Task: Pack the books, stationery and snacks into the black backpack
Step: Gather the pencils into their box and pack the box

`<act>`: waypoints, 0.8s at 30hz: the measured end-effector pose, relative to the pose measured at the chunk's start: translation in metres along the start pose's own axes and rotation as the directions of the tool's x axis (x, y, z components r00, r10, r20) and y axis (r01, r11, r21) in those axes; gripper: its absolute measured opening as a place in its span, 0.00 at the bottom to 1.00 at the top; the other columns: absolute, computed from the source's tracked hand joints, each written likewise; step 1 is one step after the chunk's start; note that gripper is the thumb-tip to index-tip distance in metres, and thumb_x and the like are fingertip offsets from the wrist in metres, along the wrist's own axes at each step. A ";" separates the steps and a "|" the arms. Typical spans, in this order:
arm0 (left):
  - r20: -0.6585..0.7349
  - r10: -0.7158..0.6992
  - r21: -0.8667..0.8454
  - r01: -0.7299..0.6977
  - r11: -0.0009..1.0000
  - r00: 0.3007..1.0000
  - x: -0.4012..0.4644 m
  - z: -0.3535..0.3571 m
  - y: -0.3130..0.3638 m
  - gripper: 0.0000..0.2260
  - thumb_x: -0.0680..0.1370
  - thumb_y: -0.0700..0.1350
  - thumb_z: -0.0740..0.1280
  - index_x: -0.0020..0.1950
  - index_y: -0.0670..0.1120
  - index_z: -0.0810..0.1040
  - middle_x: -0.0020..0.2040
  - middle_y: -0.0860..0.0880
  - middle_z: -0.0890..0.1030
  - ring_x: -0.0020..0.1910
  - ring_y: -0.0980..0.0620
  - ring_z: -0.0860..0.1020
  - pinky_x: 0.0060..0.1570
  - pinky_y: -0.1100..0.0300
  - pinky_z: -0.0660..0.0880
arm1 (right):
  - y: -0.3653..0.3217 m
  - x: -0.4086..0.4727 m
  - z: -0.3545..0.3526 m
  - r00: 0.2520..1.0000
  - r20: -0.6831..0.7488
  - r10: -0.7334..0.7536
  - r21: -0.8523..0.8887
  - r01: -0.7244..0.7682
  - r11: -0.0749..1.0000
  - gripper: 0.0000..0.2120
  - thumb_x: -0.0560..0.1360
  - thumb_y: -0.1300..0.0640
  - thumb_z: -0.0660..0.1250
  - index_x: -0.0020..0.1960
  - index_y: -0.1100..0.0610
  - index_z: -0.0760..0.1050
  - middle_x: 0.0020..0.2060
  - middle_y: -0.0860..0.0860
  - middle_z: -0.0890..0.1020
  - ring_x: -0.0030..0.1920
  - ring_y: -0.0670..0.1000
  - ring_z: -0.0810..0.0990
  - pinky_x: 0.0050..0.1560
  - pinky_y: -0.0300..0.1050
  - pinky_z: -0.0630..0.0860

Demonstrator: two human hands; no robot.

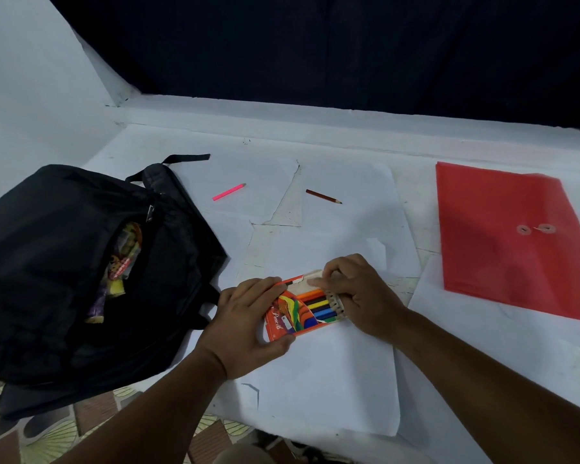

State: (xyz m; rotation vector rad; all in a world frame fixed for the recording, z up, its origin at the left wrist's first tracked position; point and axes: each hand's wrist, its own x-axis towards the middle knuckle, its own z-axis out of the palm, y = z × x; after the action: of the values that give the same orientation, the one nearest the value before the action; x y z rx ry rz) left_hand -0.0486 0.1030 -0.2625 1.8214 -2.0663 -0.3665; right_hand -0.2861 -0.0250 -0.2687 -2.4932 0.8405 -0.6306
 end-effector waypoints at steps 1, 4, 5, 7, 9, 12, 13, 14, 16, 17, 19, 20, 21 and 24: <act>0.003 -0.001 0.003 0.001 1.000 1.000 0.000 0.000 0.000 0.36 0.73 0.71 0.63 0.76 0.55 0.65 0.75 0.59 0.67 0.73 0.61 0.62 0.70 0.63 0.51 | 0.000 0.000 0.000 1.000 -0.028 0.012 0.004 -0.012 1.000 0.19 0.82 0.51 0.54 0.65 0.51 0.79 0.58 0.51 0.79 0.60 0.46 0.73 0.53 0.40 0.79; 0.005 -0.004 0.006 0.004 1.000 1.000 0.000 0.000 0.000 0.36 0.73 0.71 0.63 0.76 0.56 0.65 0.75 0.60 0.67 0.73 0.63 0.62 0.69 0.66 0.49 | -0.001 0.000 -0.001 0.995 -0.073 0.069 0.081 -0.063 0.995 0.16 0.81 0.52 0.57 0.59 0.54 0.81 0.56 0.50 0.80 0.58 0.48 0.76 0.52 0.44 0.82; 0.006 -0.005 0.004 0.005 1.000 1.000 0.000 0.000 0.000 0.36 0.73 0.72 0.62 0.76 0.56 0.65 0.75 0.60 0.67 0.73 0.63 0.62 0.69 0.67 0.49 | -0.001 0.000 -0.001 0.996 -0.063 0.061 0.071 -0.057 0.996 0.15 0.80 0.53 0.58 0.56 0.54 0.82 0.55 0.50 0.80 0.58 0.48 0.76 0.52 0.43 0.82; 0.004 -0.006 0.005 0.006 1.000 1.000 0.000 0.000 0.000 0.36 0.73 0.72 0.62 0.76 0.56 0.65 0.75 0.60 0.67 0.73 0.63 0.62 0.68 0.68 0.48 | -0.002 -0.001 0.000 0.999 -0.030 0.046 0.036 -0.044 0.998 0.15 0.79 0.52 0.59 0.55 0.52 0.83 0.56 0.50 0.80 0.59 0.49 0.76 0.52 0.40 0.81; 0.003 -0.006 0.010 0.006 1.000 1.000 0.000 0.000 0.001 0.36 0.73 0.72 0.62 0.76 0.56 0.65 0.75 0.60 0.67 0.72 0.63 0.62 0.68 0.68 0.49 | -0.003 0.000 0.000 0.999 -0.011 0.053 0.022 -0.052 0.998 0.15 0.79 0.51 0.59 0.55 0.52 0.84 0.56 0.50 0.80 0.59 0.49 0.76 0.53 0.38 0.79; -0.003 -0.003 0.001 0.003 1.000 1.000 -0.001 0.001 0.000 0.36 0.73 0.72 0.61 0.76 0.56 0.65 0.74 0.60 0.67 0.71 0.65 0.61 0.68 0.68 0.50 | -0.003 -0.001 -0.001 0.998 -0.003 0.065 0.038 -0.064 0.997 0.14 0.80 0.52 0.59 0.57 0.52 0.83 0.57 0.50 0.80 0.59 0.49 0.76 0.53 0.37 0.78; -0.006 -0.002 -0.006 0.002 1.000 1.000 -0.001 0.001 0.000 0.36 0.73 0.72 0.61 0.76 0.56 0.65 0.74 0.60 0.67 0.71 0.66 0.60 0.68 0.68 0.50 | -0.002 0.000 -0.001 0.995 -0.012 0.096 0.078 -0.094 0.992 0.14 0.80 0.53 0.59 0.59 0.52 0.82 0.56 0.49 0.80 0.59 0.49 0.77 0.53 0.37 0.79; -0.009 0.000 -0.010 0.000 1.000 1.000 -0.001 0.001 0.000 0.35 0.73 0.72 0.61 0.76 0.56 0.65 0.74 0.59 0.68 0.71 0.67 0.59 0.68 0.68 0.50 | -0.001 0.002 -0.004 0.987 -0.008 0.162 0.148 -0.159 0.976 0.14 0.81 0.53 0.58 0.60 0.51 0.80 0.55 0.48 0.80 0.58 0.49 0.78 0.53 0.38 0.79; -0.014 0.007 -0.010 -0.008 1.000 1.000 -0.001 0.001 0.000 0.35 0.73 0.72 0.61 0.76 0.55 0.65 0.74 0.59 0.68 0.71 0.67 0.59 0.68 0.67 0.51 | 0.001 0.013 -0.015 0.930 0.111 0.350 0.357 -0.366 0.859 0.12 0.83 0.57 0.58 0.59 0.46 0.78 0.52 0.45 0.82 0.56 0.47 0.80 0.54 0.42 0.80; -0.016 0.010 -0.011 -0.010 1.000 1.000 -0.001 0.001 0.000 0.35 0.73 0.72 0.62 0.76 0.55 0.65 0.74 0.59 0.68 0.71 0.67 0.59 0.68 0.66 0.51 | 0.002 0.021 -0.023 0.892 0.198 0.407 0.450 -0.451 0.770 0.13 0.83 0.60 0.59 0.57 0.45 0.78 0.50 0.46 0.83 0.55 0.47 0.81 0.55 0.43 0.80; -0.019 0.010 -0.016 -0.011 1.000 1.000 -0.001 0.001 -0.001 0.36 0.73 0.71 0.63 0.76 0.55 0.65 0.75 0.59 0.67 0.71 0.67 0.58 0.69 0.66 0.51 | 0.006 0.039 -0.041 0.823 0.330 0.463 0.513 -0.568 0.643 0.13 0.81 0.63 0.62 0.55 0.48 0.80 0.48 0.49 0.85 0.50 0.49 0.83 0.50 0.42 0.80; -0.019 0.011 -0.016 -0.011 1.000 1.000 0.000 0.001 -0.001 0.36 0.73 0.71 0.63 0.76 0.55 0.65 0.75 0.60 0.67 0.71 0.67 0.58 0.69 0.66 0.51 | 0.008 0.048 -0.049 0.803 0.356 0.478 0.493 -0.596 0.634 0.11 0.81 0.63 0.63 0.55 0.50 0.80 0.47 0.51 0.85 0.47 0.50 0.84 0.47 0.43 0.81; -0.020 0.010 -0.018 -0.010 1.000 1.000 0.000 0.001 -0.002 0.36 0.73 0.71 0.63 0.76 0.55 0.65 0.75 0.59 0.67 0.72 0.66 0.59 0.70 0.64 0.51 | 0.011 0.056 -0.054 0.799 0.342 0.495 0.455 -0.601 0.656 0.10 0.81 0.62 0.64 0.55 0.51 0.80 0.46 0.52 0.85 0.44 0.52 0.85 0.45 0.44 0.81; -0.017 0.004 -0.024 -0.005 1.000 1.000 0.000 0.001 -0.002 0.36 0.73 0.72 0.62 0.76 0.55 0.66 0.75 0.59 0.68 0.73 0.61 0.63 0.70 0.59 0.55 | 0.020 0.081 -0.052 0.872 0.083 0.482 0.247 -0.486 0.838 0.10 0.81 0.60 0.63 0.58 0.52 0.80 0.51 0.50 0.83 0.49 0.49 0.83 0.45 0.34 0.76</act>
State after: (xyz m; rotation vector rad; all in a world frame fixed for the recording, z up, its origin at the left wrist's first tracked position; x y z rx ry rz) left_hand -0.0475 0.1023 -0.2645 1.7996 -2.0455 -0.3722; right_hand -0.2655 -0.1047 -0.2154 -1.9343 1.2382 -0.4985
